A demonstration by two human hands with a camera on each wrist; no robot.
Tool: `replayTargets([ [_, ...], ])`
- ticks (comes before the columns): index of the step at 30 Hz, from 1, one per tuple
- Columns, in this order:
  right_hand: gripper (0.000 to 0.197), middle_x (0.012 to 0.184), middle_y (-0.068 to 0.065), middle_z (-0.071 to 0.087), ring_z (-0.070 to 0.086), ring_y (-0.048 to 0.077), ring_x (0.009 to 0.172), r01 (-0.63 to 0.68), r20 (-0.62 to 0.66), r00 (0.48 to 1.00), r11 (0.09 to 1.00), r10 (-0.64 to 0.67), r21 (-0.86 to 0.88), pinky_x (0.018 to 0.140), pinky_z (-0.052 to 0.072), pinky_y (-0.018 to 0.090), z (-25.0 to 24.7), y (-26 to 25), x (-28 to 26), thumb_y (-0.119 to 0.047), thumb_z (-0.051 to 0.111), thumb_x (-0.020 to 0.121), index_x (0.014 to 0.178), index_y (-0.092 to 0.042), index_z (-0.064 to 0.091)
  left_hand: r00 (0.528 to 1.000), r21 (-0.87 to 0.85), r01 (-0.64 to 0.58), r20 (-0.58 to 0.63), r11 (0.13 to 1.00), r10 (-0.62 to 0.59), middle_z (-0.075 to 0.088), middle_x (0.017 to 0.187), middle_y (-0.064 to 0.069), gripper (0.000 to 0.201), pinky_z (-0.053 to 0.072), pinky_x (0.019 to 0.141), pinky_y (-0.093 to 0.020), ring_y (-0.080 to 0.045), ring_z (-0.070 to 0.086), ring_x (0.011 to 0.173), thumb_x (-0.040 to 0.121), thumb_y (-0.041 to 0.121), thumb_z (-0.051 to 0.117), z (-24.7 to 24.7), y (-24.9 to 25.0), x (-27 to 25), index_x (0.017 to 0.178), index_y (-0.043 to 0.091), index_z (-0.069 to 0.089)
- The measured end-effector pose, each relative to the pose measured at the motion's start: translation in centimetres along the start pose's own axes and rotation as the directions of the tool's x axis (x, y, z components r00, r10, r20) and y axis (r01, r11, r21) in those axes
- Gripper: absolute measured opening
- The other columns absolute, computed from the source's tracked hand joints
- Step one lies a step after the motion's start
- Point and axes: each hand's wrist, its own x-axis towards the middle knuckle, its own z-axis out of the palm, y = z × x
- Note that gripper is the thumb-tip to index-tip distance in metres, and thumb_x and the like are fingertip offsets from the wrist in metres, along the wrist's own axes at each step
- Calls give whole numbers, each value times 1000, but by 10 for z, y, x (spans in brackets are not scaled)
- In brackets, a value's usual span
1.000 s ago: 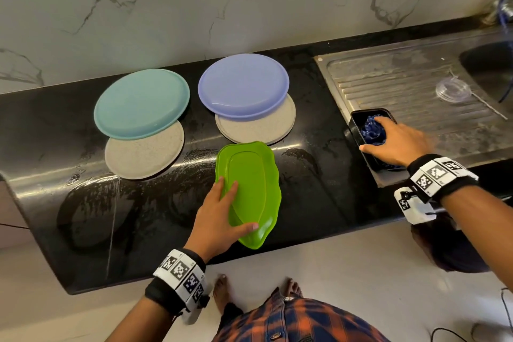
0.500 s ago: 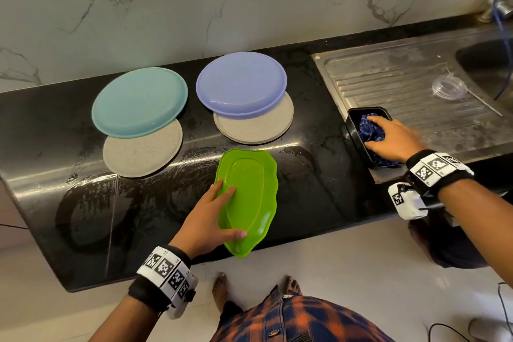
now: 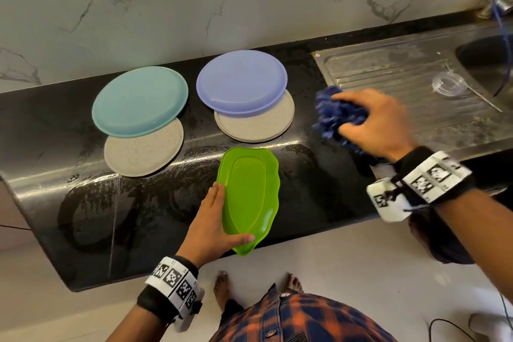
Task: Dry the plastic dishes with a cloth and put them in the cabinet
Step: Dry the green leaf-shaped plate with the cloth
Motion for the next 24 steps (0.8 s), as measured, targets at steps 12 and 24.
replayTargets([
  [12,53,130,-1,62,59,29,91,485,472,806,856,-358,-178,69,42,38,151,-85,-98,-37,55,73,126,-37,63,998,-53,7,-65,999,-11,-7,165,12,150,10,123,-30,-5,-4,150,42,90,62,6,-4,-3,159,21,0],
  [24,45,131,-4,53,47,31,115,381,549,822,862,-150,-334,84,41,41,152,-96,6,-35,60,91,135,-37,52,998,-15,5,-70,1000,-6,-7,164,14,142,11,123,-31,-6,-1,151,53,77,75,4,-3,-5,159,19,1],
])
